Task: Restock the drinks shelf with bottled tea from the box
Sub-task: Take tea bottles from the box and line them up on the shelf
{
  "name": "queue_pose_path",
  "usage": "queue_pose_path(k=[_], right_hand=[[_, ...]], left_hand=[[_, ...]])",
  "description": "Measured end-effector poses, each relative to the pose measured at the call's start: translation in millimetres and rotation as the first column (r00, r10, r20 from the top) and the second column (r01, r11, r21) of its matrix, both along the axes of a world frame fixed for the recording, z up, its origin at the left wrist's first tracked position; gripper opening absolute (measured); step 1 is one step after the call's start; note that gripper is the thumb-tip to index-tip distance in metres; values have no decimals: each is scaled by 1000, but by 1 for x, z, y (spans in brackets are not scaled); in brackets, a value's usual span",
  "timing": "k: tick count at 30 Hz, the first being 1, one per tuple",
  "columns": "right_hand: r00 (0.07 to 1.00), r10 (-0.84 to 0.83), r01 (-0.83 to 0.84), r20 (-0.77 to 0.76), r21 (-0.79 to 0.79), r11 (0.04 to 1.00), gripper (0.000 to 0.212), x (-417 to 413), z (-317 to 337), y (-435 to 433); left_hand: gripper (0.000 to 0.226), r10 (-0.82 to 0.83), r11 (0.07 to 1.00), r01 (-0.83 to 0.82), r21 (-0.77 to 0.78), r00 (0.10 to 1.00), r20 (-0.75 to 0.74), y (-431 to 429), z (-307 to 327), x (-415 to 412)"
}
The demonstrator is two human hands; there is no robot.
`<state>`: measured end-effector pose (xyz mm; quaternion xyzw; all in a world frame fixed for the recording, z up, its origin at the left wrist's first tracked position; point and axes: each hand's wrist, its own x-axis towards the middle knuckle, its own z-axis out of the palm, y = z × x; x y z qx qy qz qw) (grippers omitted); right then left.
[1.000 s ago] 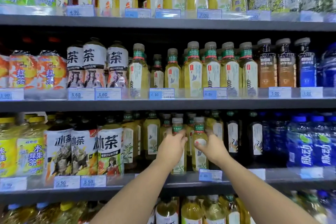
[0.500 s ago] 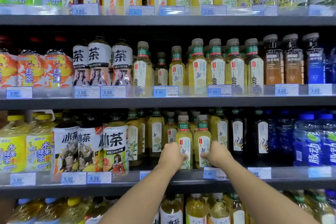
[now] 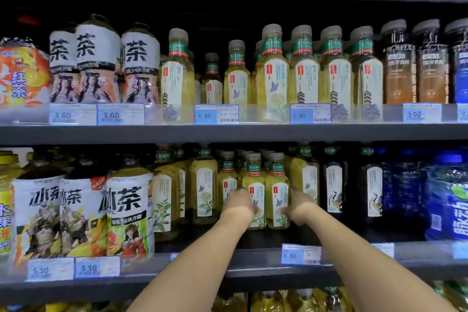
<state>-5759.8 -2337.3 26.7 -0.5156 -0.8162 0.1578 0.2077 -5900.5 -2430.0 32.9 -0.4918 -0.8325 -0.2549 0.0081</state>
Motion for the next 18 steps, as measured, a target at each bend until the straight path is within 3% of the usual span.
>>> queue_pose_path(k=[7,10,13,18], right_hand=[[996,-10,4,92,61,998,45,4,-5,1],[999,-34,36,-21,76,996,41,12,-2,-16],[989,-31,51,-148,131,990,43,26,8,-46],[980,7,29,-199,177,984,38,43,19,-116]], left_hand=[[37,-6,1000,6,-12,1000,20,-2,-1,-3],[36,13,1000,-13,1,1000,8,-20,3,3],[28,6,997,4,79,993,-116,-52,7,12],[20,-17,982,54,183,979,-202,-125,17,31]])
